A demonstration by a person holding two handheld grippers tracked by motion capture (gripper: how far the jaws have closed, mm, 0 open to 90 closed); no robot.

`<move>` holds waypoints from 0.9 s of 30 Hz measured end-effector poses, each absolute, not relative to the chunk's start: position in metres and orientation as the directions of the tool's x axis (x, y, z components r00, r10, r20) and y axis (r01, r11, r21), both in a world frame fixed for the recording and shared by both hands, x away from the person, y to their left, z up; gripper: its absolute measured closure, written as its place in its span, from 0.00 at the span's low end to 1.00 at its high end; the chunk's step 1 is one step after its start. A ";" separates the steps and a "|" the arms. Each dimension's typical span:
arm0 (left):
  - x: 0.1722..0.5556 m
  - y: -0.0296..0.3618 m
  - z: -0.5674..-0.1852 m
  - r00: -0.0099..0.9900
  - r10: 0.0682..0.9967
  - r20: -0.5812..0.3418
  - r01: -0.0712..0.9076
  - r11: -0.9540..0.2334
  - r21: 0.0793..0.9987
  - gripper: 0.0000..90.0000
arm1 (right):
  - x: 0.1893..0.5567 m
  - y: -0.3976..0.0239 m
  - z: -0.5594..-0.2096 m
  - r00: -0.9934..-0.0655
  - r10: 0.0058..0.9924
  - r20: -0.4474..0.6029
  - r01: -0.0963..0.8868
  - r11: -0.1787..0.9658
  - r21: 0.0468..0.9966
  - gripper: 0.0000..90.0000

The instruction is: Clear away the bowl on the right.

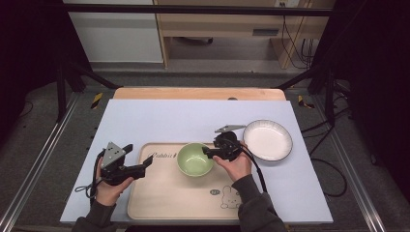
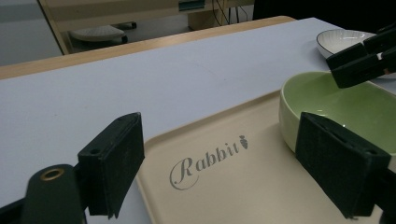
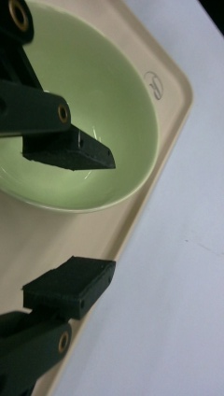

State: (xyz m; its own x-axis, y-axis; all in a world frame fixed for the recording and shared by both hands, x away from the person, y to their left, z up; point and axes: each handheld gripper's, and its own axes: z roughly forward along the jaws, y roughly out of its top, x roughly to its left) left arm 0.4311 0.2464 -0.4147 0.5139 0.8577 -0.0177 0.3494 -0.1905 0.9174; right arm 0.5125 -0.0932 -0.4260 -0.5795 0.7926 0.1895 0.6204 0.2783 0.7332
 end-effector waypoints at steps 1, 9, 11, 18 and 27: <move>0.431 0.247 -0.415 0.513 0.858 -0.017 0.349 -0.191 0.917 0.17 | 0.510 -0.095 -0.423 -0.583 0.791 0.186 0.610 0.275 0.743 0.43; 0.431 0.247 -0.415 0.511 0.860 -0.019 0.351 -0.189 0.917 0.17 | 0.494 -0.103 -0.408 -0.618 0.779 0.110 0.493 0.275 0.826 0.23; 0.432 0.248 -0.415 0.510 0.860 -0.018 0.352 -0.190 0.917 0.17 | 0.490 -0.106 -0.406 -0.620 0.780 0.087 0.466 0.277 0.840 0.20; 0.432 0.249 -0.416 0.505 0.863 -0.021 0.353 -0.185 0.917 0.17 | 0.481 -0.119 -0.405 -0.624 0.780 0.049 0.408 0.271 0.872 0.15; 0.433 0.250 -0.418 0.498 0.867 -0.018 0.360 -0.188 0.914 0.17 | 0.462 -0.138 -0.402 -0.627 0.779 0.015 0.331 0.250 0.910 0.14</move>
State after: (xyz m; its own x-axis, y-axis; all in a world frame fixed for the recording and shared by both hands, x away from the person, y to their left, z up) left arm 0.4329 0.2503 -0.4177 0.4982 0.8668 -0.0182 0.3602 -0.1878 0.9138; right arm 0.4624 -0.1383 -0.4023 -0.6274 0.7786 0.0147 0.3310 0.2495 0.9100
